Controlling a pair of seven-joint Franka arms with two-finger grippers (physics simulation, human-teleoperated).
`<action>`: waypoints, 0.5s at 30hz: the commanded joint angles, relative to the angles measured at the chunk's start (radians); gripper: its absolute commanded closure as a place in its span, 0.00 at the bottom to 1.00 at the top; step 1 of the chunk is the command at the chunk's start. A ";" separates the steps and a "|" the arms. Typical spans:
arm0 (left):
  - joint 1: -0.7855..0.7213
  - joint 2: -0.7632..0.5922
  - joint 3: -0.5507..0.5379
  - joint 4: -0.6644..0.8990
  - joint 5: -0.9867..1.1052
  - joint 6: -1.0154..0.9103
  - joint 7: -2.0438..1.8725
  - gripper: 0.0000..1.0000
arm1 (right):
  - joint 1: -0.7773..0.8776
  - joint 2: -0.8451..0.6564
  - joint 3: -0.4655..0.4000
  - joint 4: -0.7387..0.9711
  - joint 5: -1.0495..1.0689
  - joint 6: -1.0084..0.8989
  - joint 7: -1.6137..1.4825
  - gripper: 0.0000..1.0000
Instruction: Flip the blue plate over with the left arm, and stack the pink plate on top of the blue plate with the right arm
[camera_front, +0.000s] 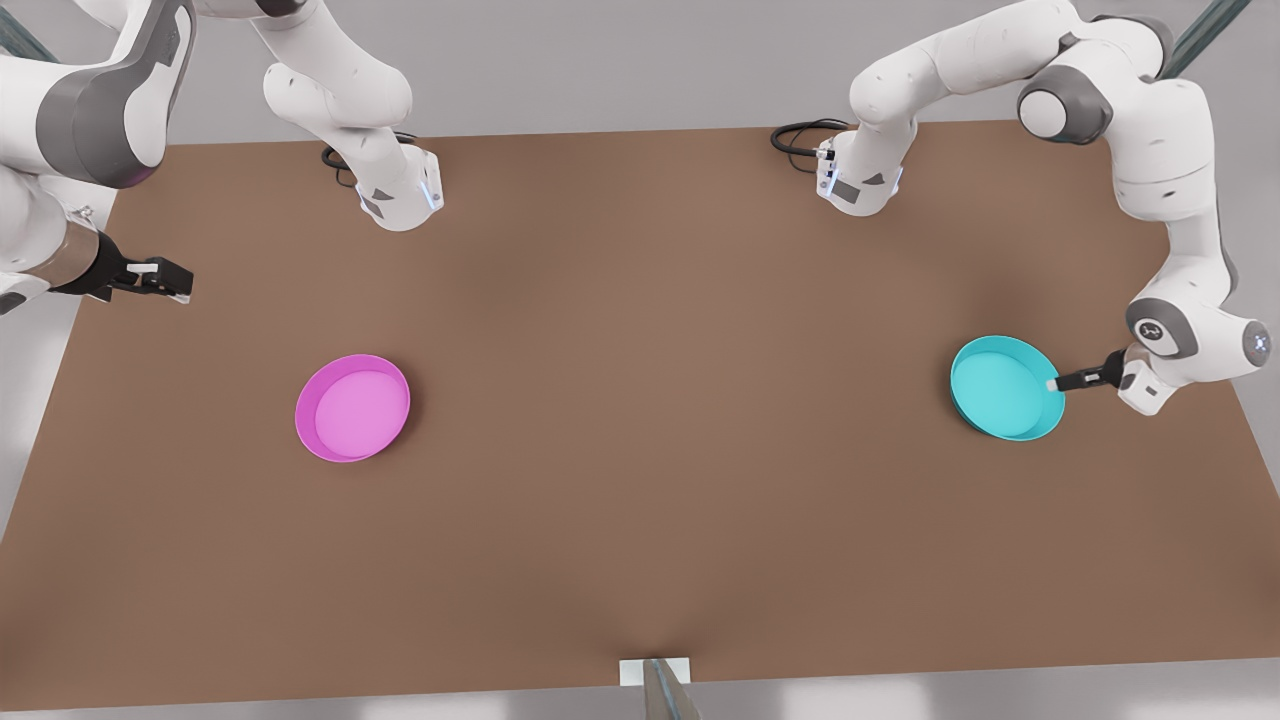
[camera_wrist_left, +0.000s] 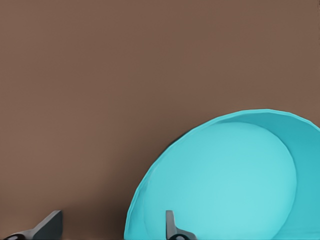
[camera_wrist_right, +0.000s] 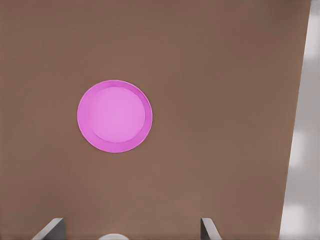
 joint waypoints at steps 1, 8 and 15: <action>-0.002 0.002 -0.001 -0.004 -0.027 0.006 0.192 0.19 | 0.001 0.000 0.000 0.000 0.000 -0.003 -0.002 0.00; -0.003 0.020 -0.004 -0.002 -0.107 -0.021 0.174 0.21 | 0.001 0.003 0.000 -0.004 0.002 -0.015 0.000 0.00; -0.003 0.025 -0.007 -0.001 -0.127 -0.023 0.172 0.51 | 0.001 0.001 0.000 -0.013 0.000 -0.014 0.000 0.00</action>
